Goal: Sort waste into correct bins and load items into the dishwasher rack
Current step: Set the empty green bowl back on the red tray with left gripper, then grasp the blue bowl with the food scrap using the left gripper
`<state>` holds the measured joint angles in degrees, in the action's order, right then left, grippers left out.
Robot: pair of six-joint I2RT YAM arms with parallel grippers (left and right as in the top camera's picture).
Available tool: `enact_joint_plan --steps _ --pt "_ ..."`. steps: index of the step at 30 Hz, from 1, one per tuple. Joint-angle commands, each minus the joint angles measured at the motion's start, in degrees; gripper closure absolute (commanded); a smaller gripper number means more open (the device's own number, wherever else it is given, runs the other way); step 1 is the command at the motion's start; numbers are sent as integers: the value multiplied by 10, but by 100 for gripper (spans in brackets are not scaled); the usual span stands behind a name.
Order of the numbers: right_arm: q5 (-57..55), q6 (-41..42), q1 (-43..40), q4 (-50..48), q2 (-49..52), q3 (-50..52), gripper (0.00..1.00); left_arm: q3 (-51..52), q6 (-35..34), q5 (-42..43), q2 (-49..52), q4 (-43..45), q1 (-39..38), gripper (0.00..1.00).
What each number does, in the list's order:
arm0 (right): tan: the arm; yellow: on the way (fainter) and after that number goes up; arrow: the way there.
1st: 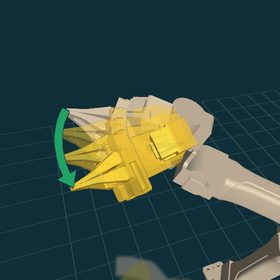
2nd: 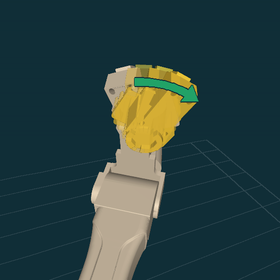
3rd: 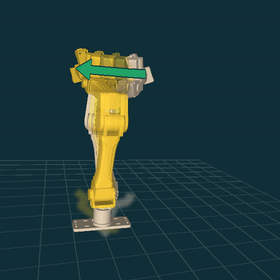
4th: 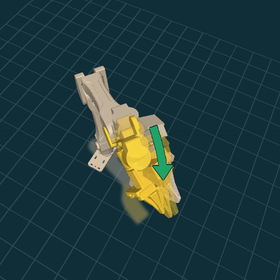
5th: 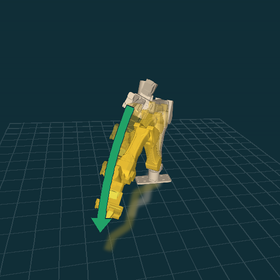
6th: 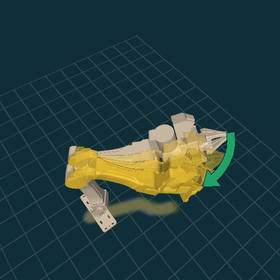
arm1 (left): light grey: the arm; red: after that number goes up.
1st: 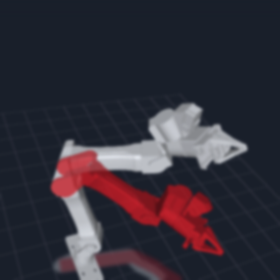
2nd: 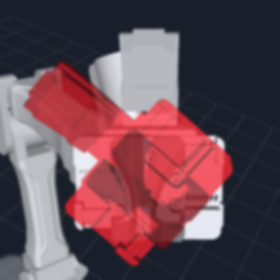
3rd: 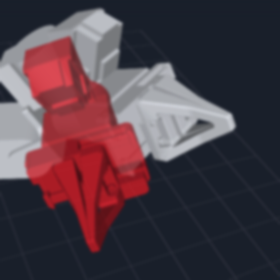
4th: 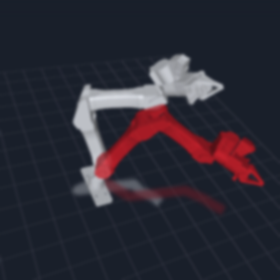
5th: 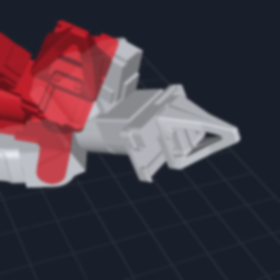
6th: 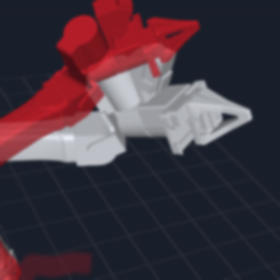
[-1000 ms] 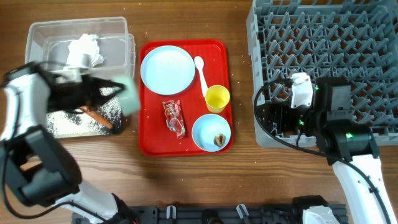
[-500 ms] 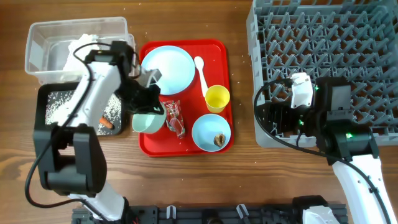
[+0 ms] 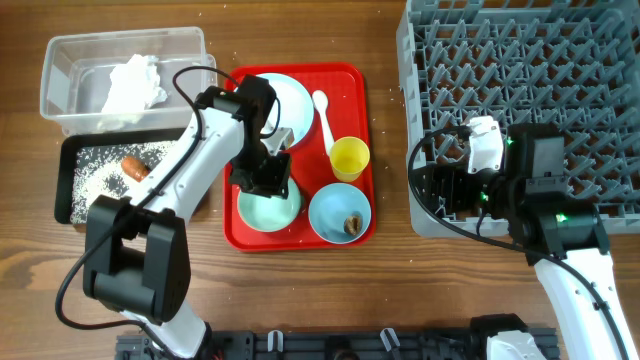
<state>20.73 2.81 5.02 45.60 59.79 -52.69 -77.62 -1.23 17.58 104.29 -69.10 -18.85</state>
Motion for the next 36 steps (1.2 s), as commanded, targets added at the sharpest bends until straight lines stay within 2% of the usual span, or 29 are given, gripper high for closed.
enact_joint_plan --steps 1,2,8,10,16,20,26,31,36 --pt "-4 3 3 -6 1 -12 0 -6 -10 -8 -12 -1 -1 55" --pt "-4 4 3 -9 1 -12 0 -21 -10 -8 -12 -10 -1 51" --pt "-4 3 3 -12 1 -12 0 -139 -5 -8 -12 -54 -11 43" --pt "-4 3 3 -12 1 -12 0 -146 2 -8 -12 -54 -30 39" --pt "-8 4 2 -12 17 -12 0 -117 6 -16 0 -28 -152 37" --pt "-15 4 2 -11 35 -12 1 -94 -28 -42 0 -19 -217 37" --pt "-30 24 -2 -17 56 -12 1 -28 -61 -47 0 47 -266 41" --pt "-40 34 -8 -24 60 -12 1 25 -70 -147 0 86 -317 44" --pt "-41 33 -9 -24 61 -12 1 63 -69 -200 0 116 -329 50"
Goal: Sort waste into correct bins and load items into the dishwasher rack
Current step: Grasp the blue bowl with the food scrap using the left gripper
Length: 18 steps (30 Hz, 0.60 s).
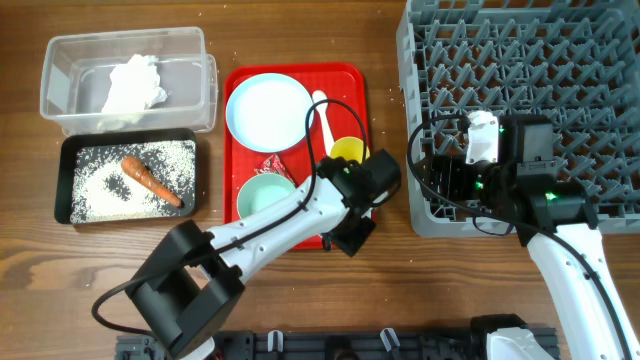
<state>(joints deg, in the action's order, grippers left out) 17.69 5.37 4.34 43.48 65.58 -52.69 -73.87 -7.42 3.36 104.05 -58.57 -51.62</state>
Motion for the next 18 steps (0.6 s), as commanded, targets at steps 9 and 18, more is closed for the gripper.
enact_joint_plan --steps 9,18 --pt "-15 7 -7 -4 7 -12 0 90 -6 -67 2 94 -1 78" --pt "-14 8 -7 -7 11 -12 0 61 -8 -55 1 86 -1 96"
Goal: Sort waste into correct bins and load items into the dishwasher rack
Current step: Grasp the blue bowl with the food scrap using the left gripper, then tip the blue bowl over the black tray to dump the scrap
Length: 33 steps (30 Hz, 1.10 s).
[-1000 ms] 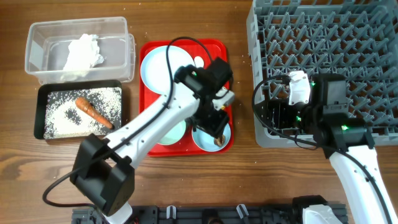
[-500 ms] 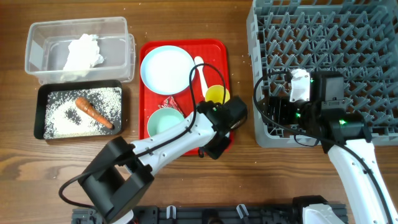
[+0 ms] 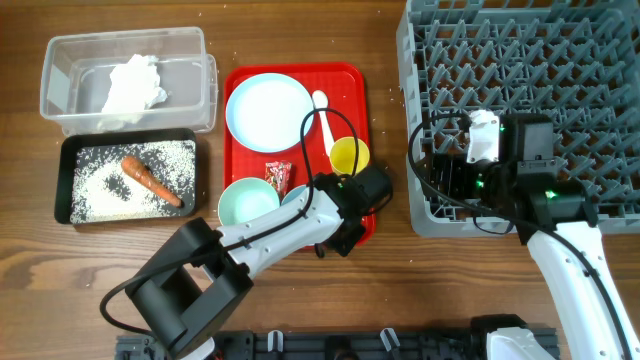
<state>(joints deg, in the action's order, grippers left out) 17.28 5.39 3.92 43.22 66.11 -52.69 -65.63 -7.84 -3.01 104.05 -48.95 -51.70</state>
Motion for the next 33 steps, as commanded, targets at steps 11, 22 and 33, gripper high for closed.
enact_joint_plan --steps 11,22,33 --pt "-10 8 -2 -3 5 -12 0 -205 -78 45 -42 -150 38 96" --pt "-10 8 -2 -1 5 -12 0 -221 -57 255 -122 -207 450 96" --pt "-10 8 -2 -7 5 -12 0 -134 316 676 -112 -205 917 96"
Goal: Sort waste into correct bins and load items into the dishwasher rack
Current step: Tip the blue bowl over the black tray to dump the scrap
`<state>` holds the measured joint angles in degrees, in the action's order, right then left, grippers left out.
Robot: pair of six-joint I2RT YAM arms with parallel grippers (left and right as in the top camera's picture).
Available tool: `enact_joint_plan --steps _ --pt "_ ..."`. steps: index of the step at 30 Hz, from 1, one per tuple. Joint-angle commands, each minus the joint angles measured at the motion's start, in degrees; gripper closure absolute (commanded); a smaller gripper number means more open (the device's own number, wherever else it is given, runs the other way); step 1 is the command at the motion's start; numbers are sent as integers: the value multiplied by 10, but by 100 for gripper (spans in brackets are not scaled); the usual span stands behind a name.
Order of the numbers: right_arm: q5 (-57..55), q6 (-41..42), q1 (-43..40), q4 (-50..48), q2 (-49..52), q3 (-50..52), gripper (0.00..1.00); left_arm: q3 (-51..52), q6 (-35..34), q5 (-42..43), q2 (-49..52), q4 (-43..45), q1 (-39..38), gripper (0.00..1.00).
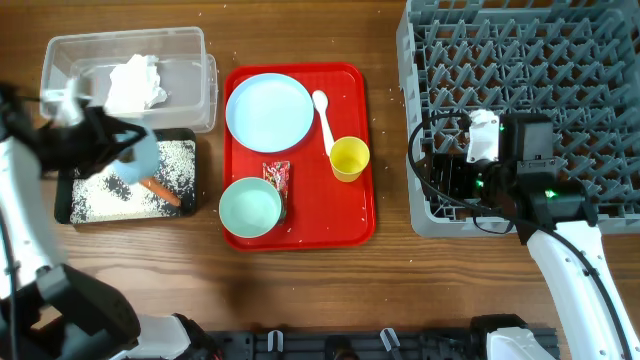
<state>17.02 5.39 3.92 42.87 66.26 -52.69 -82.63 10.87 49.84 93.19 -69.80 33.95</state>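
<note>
My left gripper [118, 148] hangs blurred over the black tray [75, 195] of grains, shut on a small blue bowl [141, 153]. An orange carrot [160, 188] lies in that tray. On the red tray [340, 215] sit a pale blue plate [268, 112], a white spoon [322, 112], a yellow cup [349, 158], a green bowl [251, 207] and a red wrapper [276, 176]. My right gripper [447, 182] rests at the front left corner of the grey dishwasher rack [520, 60]; its fingers are too dark to read.
A clear plastic bin [190, 60] holding crumpled white paper [132, 82] stands behind the black tray. The rack fills the right side of the wooden table. A few crumbs lie around the red tray.
My left gripper has gone from the red tray's front right corner to above the black tray. The blue bowl has left the red tray and is now in that gripper. The right arm is unchanged.
First my left gripper was over the green bowl, with the blue bowl and its food scrap at the red tray's front right. At the following two moments it was down at that blue bowl. Now it holds the bowl over the black tray.
</note>
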Motion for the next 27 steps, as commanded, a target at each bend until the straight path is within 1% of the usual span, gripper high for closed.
enact_joint_plan --steps 1,3,4,5,7,8,9,10,12,15,17,18,19,21,22,25,27 --pt "-7 8 -2 -2 4 -12 0 44 137 165 3 6 76 96" --pt "-7 8 -2 -2 4 -12 0 56 165 227 24 10 113 96" --pt "-7 7 -2 -2 4 -12 0 56 178 286 46 15 134 96" --pt "-7 8 -2 -2 4 -12 0 56 179 307 53 19 139 96" --pt "-7 8 -2 -2 4 -12 0 56 179 380 82 29 152 96" --pt "-7 8 -2 -2 4 -12 0 56 163 406 95 25 155 96" --pt "-7 8 -2 -1 4 -12 0 56 140 405 101 23 155 96" --pt "-7 8 -2 -1 4 -12 0 56 136 405 108 17 155 96" --pt "-7 8 -2 -2 4 -12 0 56 145 403 115 25 156 96" --pt "-7 8 -2 -2 4 -12 0 57 144 380 128 72 165 96" --pt "-7 8 -2 -2 4 -12 0 58 140 386 140 86 169 96" --pt "-7 8 -2 1 4 -12 0 58 70 405 146 -1 173 96" --pt "-7 8 -2 2 4 -12 0 58 96 405 144 -31 176 96" --pt "-7 8 -2 2 4 -12 0 58 130 399 144 -28 181 96" --pt "-7 8 -2 3 4 -12 0 58 129 392 147 -15 184 96" --pt "-7 8 -2 3 4 -12 0 58 123 404 148 -42 193 96" --pt "-7 8 -2 2 4 -12 0 58 123 403 148 -34 195 96"
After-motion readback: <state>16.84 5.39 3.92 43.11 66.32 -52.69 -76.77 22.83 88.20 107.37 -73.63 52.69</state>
